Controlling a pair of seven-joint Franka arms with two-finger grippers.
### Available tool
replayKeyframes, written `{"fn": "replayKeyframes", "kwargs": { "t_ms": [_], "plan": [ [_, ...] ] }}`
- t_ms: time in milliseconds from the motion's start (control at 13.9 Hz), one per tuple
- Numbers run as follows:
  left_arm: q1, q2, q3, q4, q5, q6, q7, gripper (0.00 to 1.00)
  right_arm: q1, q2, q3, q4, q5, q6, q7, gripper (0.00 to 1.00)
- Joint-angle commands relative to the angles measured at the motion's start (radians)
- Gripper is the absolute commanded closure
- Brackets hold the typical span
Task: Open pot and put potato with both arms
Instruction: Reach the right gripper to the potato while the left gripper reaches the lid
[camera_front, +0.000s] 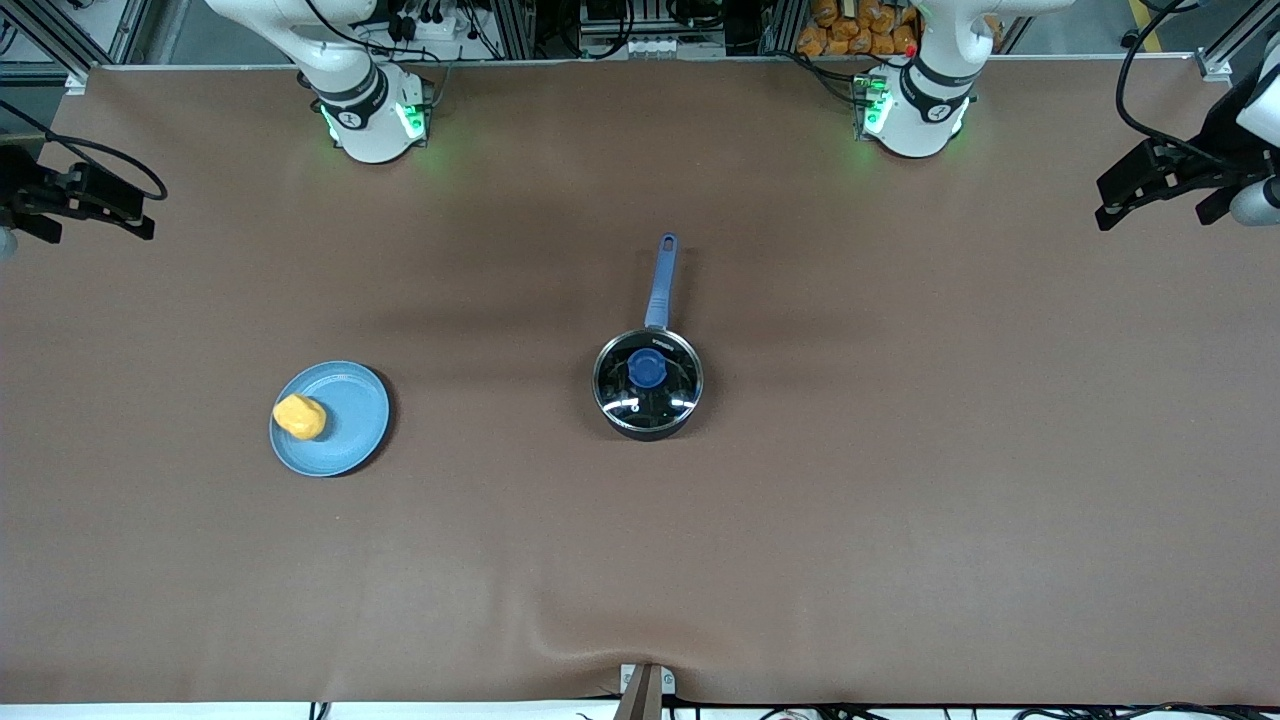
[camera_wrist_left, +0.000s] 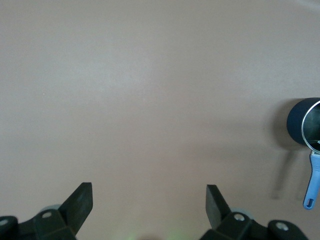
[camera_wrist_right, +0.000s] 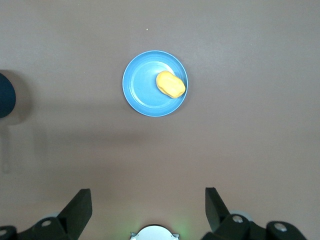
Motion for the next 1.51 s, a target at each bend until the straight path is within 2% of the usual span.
{"fn": "replayKeyframes", "kwargs": {
  "t_ms": [0, 503, 647, 935, 1078, 1222, 1438],
  "plan": [
    [0.005, 0.001, -0.003, 0.006, 0.010, 0.001, 0.010, 0.00, -0.001, -0.009, 0.005, 0.002, -0.018, -0.002, -0.009, 0.00],
    [-0.002, 0.009, -0.007, 0.015, 0.025, -0.002, 0.005, 0.00, -0.001, -0.001, 0.005, 0.000, -0.015, 0.000, -0.012, 0.00],
    [-0.001, 0.017, -0.009, 0.013, 0.013, -0.002, -0.001, 0.00, 0.000, 0.037, 0.005, 0.000, -0.015, 0.009, -0.052, 0.00],
    [-0.010, 0.024, -0.009, 0.013, -0.013, 0.000, -0.004, 0.00, -0.012, 0.218, 0.005, -0.001, -0.006, 0.150, -0.294, 0.00],
    [-0.019, 0.061, -0.020, 0.015, -0.044, 0.024, -0.012, 0.00, -0.018, 0.319, 0.002, -0.001, -0.004, 0.242, -0.487, 0.00],
    [-0.041, 0.104, -0.058, 0.015, -0.048, 0.058, -0.056, 0.00, -0.049, 0.413, 0.004, -0.001, 0.007, 0.322, -0.663, 0.00],
    [-0.068, 0.188, -0.137, 0.015, -0.068, 0.188, -0.120, 0.00, -0.078, 0.531, 0.002, -0.003, 0.077, 0.400, -0.863, 0.00]
  ]
}}
